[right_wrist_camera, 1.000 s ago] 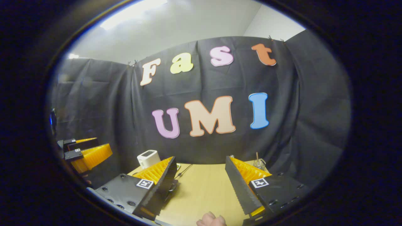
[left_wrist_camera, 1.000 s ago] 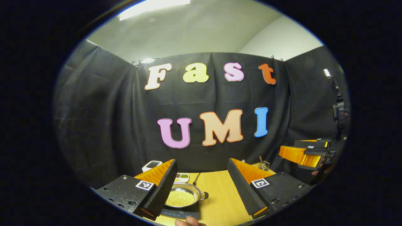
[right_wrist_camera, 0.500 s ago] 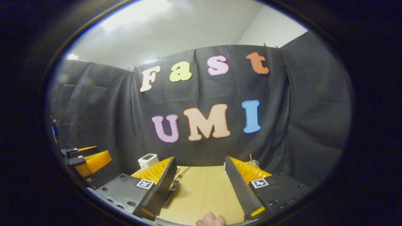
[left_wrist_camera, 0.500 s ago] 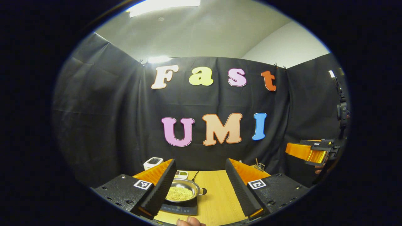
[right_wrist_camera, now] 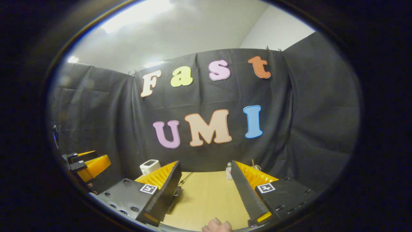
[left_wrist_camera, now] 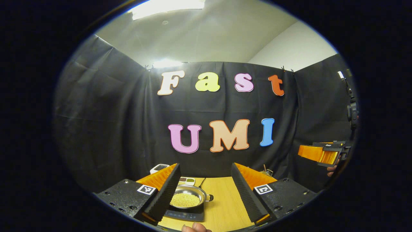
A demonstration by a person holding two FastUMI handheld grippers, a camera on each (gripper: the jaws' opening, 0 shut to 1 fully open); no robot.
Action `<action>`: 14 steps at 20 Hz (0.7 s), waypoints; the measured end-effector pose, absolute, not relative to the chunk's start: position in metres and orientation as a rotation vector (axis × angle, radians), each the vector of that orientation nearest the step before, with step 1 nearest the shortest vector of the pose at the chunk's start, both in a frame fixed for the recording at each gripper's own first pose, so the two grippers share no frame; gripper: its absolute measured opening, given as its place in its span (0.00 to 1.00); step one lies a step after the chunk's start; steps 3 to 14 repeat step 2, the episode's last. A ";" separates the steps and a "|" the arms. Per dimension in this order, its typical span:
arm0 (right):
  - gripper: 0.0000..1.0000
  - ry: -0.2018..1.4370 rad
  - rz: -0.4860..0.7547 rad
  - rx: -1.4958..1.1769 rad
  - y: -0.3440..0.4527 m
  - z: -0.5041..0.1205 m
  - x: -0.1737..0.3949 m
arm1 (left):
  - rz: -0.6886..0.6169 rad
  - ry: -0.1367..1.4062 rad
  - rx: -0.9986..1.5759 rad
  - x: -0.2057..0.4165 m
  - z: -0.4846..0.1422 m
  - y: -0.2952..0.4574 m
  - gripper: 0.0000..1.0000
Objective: First push the handle of the pot to place it horizontally, then grasp the pot with both hands and set it on the induction cooktop.
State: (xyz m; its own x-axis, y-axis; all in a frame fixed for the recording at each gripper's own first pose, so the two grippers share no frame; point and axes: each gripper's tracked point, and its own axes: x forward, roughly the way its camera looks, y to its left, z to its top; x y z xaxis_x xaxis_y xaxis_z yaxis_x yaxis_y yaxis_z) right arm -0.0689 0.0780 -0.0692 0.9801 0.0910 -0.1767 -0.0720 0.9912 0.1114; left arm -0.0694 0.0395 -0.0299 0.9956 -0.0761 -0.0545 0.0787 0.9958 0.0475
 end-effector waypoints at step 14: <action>0.93 0.187 0.077 0.109 0.075 -0.070 -0.070 | -0.081 0.054 0.045 -0.071 -0.031 0.037 0.95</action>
